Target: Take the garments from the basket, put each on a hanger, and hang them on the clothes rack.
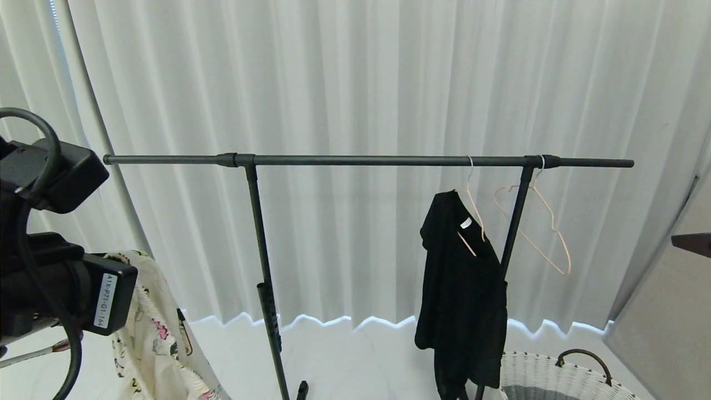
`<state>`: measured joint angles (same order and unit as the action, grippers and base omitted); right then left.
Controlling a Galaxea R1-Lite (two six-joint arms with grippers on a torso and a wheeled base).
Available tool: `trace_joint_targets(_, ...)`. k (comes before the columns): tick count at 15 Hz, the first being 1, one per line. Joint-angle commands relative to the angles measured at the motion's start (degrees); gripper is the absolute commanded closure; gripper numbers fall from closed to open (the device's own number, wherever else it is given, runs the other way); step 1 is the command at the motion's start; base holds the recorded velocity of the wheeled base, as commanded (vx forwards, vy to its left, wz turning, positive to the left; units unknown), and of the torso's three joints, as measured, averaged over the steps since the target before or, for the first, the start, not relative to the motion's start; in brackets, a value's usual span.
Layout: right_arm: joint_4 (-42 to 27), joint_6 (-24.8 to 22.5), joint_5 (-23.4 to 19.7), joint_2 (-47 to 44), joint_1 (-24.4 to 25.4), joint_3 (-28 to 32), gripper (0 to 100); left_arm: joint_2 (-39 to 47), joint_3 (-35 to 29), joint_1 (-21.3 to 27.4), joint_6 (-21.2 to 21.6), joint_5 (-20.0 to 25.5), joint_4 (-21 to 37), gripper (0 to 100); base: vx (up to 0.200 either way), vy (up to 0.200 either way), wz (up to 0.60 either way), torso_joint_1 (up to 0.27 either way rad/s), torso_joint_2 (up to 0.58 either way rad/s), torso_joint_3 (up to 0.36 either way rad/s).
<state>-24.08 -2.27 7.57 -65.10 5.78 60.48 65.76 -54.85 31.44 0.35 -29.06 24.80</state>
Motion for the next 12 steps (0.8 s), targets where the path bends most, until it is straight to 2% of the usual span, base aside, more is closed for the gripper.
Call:
trace_joint_targets(1, 1.14, -0.11, -0.45, -0.82, -0.07, -1.94, 0, 0.16, 0.00, 0.03, 0.00, -0.03, -0.01, 100, 0.200, 0.000, 0.00, 0.022, 0.01, -0.007)
trace_joint_targets(4, 1.58, -0.02, -1.42, -2.49, -0.42, -2.21, 0, 0.25, -0.09, 0.11, 0.00, 0.06, -0.01, 100, 0.200, 0.000, 0.00, 0.002, 0.00, 0.001)
trace_joint_targets(8, 6.15, -0.11, -6.60, -7.24, -2.88, -2.91, 0, 0.34, 0.09, -0.77, -0.09, -0.03, -1.33, 100, 0.200, 0.000, 0.00, -0.001, 0.00, 0.001)
trace_joint_targets(12, 15.02, -0.11, -6.60, -13.39, -3.76, -8.09, 0, 0.25, 0.35, -0.85, -0.18, -0.03, -1.42, 100, 0.200, 0.000, 0.00, 0.005, 0.01, 0.000)
